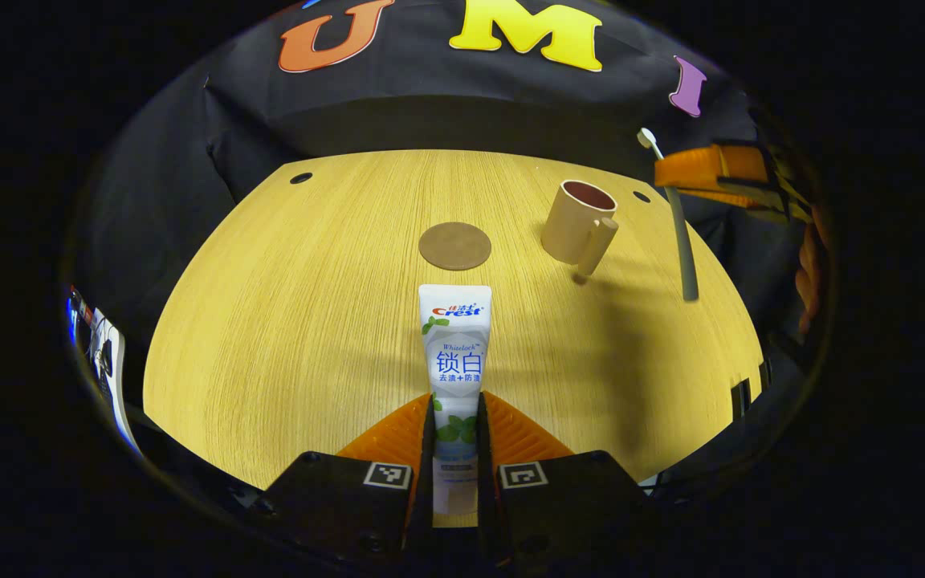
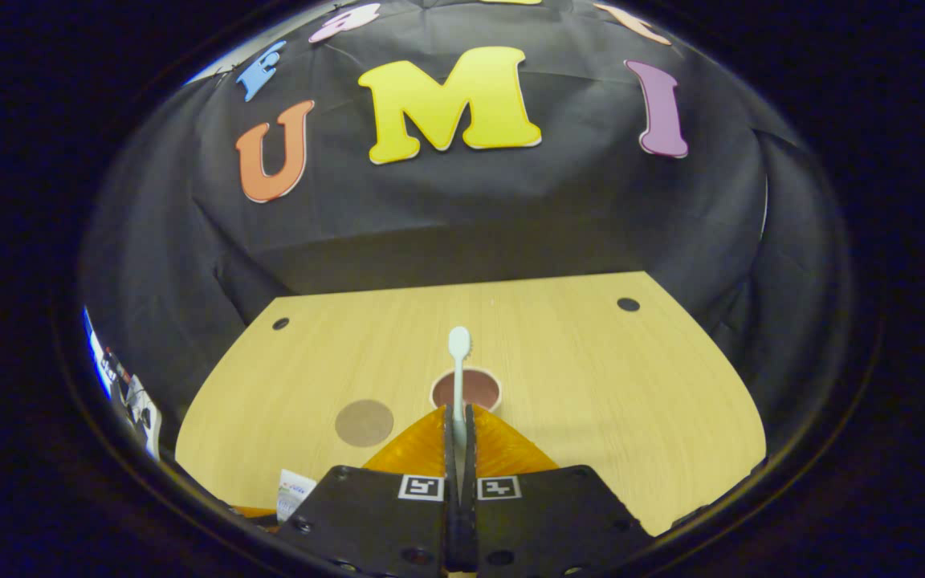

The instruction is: Put the toothbrush and toothpaste on the desktop into the cup, then pick up the cup and place it on the coaster on the desktop.

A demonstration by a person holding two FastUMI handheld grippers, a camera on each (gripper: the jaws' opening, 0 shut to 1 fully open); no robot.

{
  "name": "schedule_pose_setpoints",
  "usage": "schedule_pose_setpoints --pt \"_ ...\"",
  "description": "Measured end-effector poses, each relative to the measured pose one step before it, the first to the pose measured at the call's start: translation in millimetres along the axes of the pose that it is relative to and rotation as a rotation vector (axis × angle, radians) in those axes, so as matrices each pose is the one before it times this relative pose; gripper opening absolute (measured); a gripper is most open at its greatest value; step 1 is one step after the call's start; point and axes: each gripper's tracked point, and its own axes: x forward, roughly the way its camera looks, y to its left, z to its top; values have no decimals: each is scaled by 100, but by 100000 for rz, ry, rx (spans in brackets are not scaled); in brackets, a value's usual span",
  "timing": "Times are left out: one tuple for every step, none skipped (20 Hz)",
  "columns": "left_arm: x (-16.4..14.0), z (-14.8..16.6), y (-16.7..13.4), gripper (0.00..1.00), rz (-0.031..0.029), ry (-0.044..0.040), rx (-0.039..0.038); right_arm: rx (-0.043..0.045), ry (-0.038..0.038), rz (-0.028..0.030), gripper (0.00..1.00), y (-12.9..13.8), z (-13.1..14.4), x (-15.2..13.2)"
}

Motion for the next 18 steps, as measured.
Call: schedule_pose_setpoints --pt "-106 170 155 26 585 -362 -225 -395 -4507 229 0 7 2289 913" --pt "100 151 131 26 589 -242 -350 -766 -4188 -131 0 -57 1859 624" --pt "126 196 84 26 430 -233 -560 -865 -4545 60 0 114 1188 648" --pt "351 279 164 26 1004 170 -415 -389 -4107 394 1 146 1114 721" --pt "511 14 276 26 1283 335 -413 448 -3336 999 1 185 486 832" --pt "606 -134 91 26 396 190 -467 1063 -2509 1164 0 251 503 807" --pt "291 51 124 26 318 -317 -490 765 -2028 926 0 259 267 783" --pt "290 206 190 26 389 -1108 -457 35 -2083 455 0 167 197 798" --pt "327 228 154 26 340 -944 -369 -478 -1140 519 1 193 -214 749" --pt "288 -1 104 26 14 -317 -512 105 -198 1224 0 289 -256 563" --pt "172 -84 73 26 -232 392 -1473 365 -397 901 0 252 -518 558" --pt "410 -165 92 26 -278 955 -1759 267 -1145 255 0 38 -193 422" --pt "255 -211 268 26 371 792 -1308 -474 -1184 -520 0 -129 3 305" --pt "326 -95 409 26 562 217 -1086 -186 -895 -99 0 -187 -134 244" --pt "288 1 281 26 514 393 -997 322 -886 -166 0 12 -139 7" --pt "317 -264 321 26 517 801 -706 323 -578 -77 0 33 -33 58" --pt "170 -107 137 26 310 831 -371 244 -192 100 0 1 -174 155" --pt "178 0 230 26 365 606 -231 -27 -489 -406 0 -152 15 81"
